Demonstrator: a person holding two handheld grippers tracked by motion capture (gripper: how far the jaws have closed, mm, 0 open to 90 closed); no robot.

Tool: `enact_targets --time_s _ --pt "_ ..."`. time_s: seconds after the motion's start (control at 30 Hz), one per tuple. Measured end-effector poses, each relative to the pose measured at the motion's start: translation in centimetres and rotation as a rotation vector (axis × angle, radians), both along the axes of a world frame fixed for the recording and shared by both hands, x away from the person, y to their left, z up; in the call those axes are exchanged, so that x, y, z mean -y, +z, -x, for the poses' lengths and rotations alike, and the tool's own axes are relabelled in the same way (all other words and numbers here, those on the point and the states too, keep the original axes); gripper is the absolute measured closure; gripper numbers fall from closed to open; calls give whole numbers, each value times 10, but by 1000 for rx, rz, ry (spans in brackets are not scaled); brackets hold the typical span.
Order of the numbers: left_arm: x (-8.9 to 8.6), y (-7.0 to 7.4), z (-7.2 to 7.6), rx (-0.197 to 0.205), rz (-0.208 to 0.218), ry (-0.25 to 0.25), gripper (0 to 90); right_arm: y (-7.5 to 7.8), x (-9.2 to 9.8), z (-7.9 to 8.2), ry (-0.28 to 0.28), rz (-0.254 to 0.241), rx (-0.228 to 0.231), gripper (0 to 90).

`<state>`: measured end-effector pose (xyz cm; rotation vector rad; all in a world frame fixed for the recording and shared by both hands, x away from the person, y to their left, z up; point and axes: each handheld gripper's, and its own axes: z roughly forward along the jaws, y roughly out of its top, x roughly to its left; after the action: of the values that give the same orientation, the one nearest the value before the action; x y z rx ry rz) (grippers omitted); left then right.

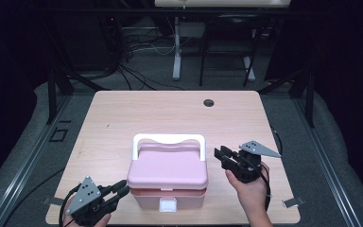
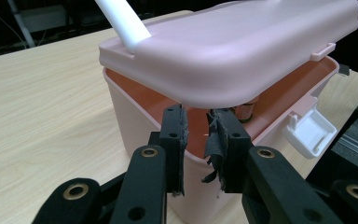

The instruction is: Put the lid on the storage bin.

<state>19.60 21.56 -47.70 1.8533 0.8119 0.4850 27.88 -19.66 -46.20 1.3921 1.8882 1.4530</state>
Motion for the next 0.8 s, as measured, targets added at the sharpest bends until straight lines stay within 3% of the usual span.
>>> enact_targets --time_s 0.8 --pt "0 -7 1 -30 -24 -10 759 -2 1 0 -1 -7 -7 680"
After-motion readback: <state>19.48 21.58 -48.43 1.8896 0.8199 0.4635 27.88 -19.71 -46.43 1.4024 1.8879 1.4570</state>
